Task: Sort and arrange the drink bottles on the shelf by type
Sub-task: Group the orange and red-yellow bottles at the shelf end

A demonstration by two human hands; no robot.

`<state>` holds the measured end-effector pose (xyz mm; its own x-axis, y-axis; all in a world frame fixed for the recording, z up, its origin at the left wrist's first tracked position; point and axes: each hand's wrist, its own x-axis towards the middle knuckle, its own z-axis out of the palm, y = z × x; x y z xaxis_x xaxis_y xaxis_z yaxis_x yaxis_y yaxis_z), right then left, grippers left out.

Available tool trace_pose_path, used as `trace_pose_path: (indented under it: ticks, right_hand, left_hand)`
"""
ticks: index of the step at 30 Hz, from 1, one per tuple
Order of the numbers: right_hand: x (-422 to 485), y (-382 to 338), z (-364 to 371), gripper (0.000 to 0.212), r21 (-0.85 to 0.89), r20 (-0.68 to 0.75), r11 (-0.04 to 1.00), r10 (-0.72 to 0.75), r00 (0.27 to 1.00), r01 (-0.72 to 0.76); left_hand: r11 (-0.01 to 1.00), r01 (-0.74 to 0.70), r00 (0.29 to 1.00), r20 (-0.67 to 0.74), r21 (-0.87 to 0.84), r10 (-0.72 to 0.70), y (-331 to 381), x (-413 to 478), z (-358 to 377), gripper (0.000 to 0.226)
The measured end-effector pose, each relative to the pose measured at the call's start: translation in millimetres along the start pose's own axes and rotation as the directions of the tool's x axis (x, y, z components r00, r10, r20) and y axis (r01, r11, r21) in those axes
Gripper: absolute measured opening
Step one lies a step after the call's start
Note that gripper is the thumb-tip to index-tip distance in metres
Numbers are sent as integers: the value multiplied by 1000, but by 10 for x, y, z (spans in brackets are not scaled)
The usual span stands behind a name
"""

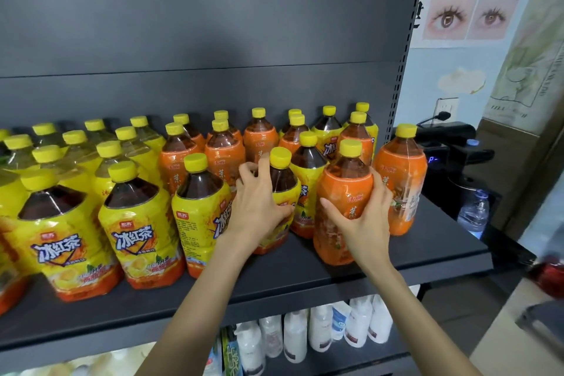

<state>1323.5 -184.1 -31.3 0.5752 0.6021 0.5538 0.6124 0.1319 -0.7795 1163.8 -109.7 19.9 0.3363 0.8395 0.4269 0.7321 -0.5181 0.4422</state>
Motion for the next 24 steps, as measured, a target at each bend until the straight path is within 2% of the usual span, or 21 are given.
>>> trace_pose_path:
  ticks: [4, 9, 14, 18, 24]
  right_hand:
    - [-21, 4, -73, 93, 29, 9, 999, -19, 1000, 19]
    - [4, 24, -183, 92, 42, 58, 999, -25, 998, 23]
    - [39, 48, -233, 93, 58, 125, 998, -21, 992, 14]
    - [-5, 15, -264, 93, 70, 131, 997, -40, 991, 31]
    - [-208, -241, -101, 77, 221, 253, 974, -114, 961, 57]
  left_hand:
    - [999, -9, 995, -100, -48, 4, -31, -148, -21, 93]
    - [982, -114, 972, -222, -150, 79, -49, -457, -52, 88]
    - [915, -122, 965, -262, -385, 18, -63, -739, -204, 94]
    - [827, -96, 945, -313, -554, -99, -101, -910, -398, 85]
    - [783, -90, 896, -394, -615, -206, -337, -1062, -658, 75]
